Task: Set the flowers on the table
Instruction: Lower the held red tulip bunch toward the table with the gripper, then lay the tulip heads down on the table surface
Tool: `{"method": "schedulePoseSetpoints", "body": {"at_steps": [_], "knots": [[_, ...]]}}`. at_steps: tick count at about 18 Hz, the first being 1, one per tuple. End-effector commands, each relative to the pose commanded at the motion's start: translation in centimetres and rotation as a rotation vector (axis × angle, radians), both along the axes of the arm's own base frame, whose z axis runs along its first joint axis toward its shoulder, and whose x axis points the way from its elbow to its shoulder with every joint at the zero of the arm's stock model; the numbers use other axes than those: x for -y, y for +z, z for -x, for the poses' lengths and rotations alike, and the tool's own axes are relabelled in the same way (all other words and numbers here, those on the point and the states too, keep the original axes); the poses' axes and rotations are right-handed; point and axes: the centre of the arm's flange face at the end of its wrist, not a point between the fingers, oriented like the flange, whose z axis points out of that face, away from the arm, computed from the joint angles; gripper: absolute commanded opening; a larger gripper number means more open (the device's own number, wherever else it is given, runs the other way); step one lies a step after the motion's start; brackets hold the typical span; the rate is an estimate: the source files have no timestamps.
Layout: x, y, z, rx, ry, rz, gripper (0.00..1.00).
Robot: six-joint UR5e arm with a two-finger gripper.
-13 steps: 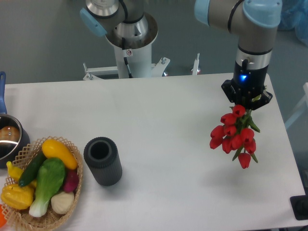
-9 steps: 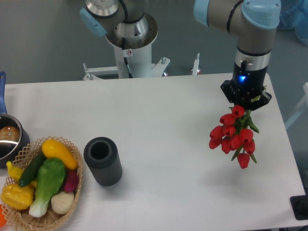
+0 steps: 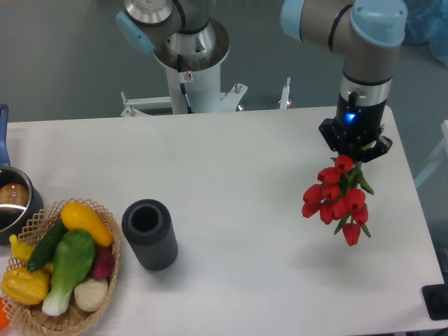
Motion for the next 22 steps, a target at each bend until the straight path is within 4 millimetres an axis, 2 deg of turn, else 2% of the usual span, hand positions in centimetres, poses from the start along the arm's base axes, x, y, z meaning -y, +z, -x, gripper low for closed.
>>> {"method": "schedulePoseSetpoints", "body": {"at_steps": [3, 7, 9, 11, 13, 16, 19, 20, 21, 22], "knots": [[-1.2, -1.3, -0.4, 0.025, 0.011, 0.004, 0.0], [-4.0, -2.9, -2.1, 0.06, 0.038, 0.002, 0.0], [-5.5, -4.3, -2.8, 0.091, 0.077, 0.003, 0.0], [-6.7, -5.6, -3.4, 0.111, 0.092, 0.008, 0.05], [-7.1, -6.5, -3.9, 0.124, 0.081, 0.017, 0.21], [-6.8, -8.2, -4.7, 0.142, 0.071, 0.03, 0.25], [-6.7, -8.7, -4.7, 0.14, 0.073, 0.028, 0.45], [-6.5, -8.6, -4.5, 0.135, 0.076, 0.024, 0.65], [-6.4, -8.5, -4.4, 0.133, 0.079, 0.023, 0.92], [-6.0, -8.4, -4.1, 0.132, 0.086, 0.022, 1.0]]}}
